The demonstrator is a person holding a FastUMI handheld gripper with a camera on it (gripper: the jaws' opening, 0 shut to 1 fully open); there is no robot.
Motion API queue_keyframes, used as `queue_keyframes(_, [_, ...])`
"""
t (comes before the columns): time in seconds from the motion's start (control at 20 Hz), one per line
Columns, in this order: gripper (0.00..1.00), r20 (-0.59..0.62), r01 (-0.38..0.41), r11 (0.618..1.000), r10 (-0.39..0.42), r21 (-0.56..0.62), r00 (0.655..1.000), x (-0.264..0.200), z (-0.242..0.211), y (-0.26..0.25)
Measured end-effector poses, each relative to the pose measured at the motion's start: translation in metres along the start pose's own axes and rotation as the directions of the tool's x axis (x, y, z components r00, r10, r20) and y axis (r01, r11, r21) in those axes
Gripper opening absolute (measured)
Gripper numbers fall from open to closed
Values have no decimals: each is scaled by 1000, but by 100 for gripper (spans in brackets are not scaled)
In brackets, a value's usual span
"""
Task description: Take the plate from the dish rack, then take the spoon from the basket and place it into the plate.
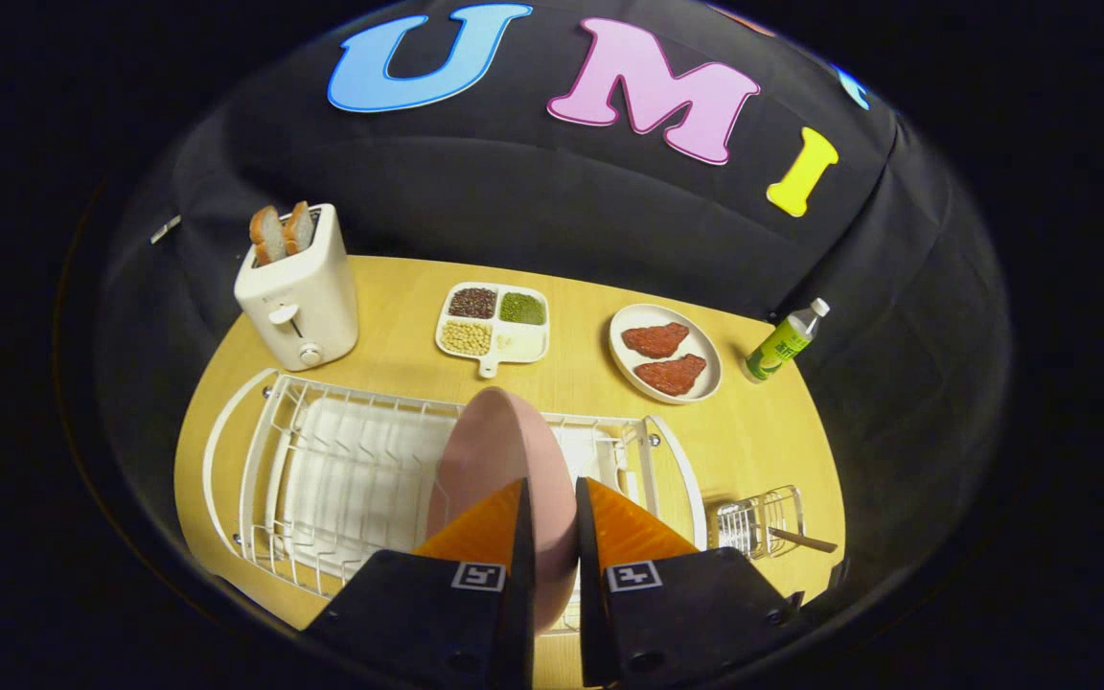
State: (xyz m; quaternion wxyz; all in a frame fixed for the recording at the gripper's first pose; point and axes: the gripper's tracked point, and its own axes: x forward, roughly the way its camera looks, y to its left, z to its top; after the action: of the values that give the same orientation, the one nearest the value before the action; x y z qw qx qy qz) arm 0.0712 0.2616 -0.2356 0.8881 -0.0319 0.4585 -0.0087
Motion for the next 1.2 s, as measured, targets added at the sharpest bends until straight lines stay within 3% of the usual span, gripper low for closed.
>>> queue_keyframes(0.3, [18, -8, 59, 991, -61, -117, 998, -4, 14, 10])
queue_keyframes(0.55, [18, 55, 115, 962, -105, -249, 993, -15, 44, 15])
queue_keyframes(0.75, [17, 113, 145, 949, -117, -281, 987, -26, 66, 4])
queue_keyframes(0.95, [18, 139, 81, 978, -54, -194, 989, -38, 75, -15])
queue_keyframes(1.2, [17, 181, -98, 993, 109, -64, 977, -76, 76, -42])
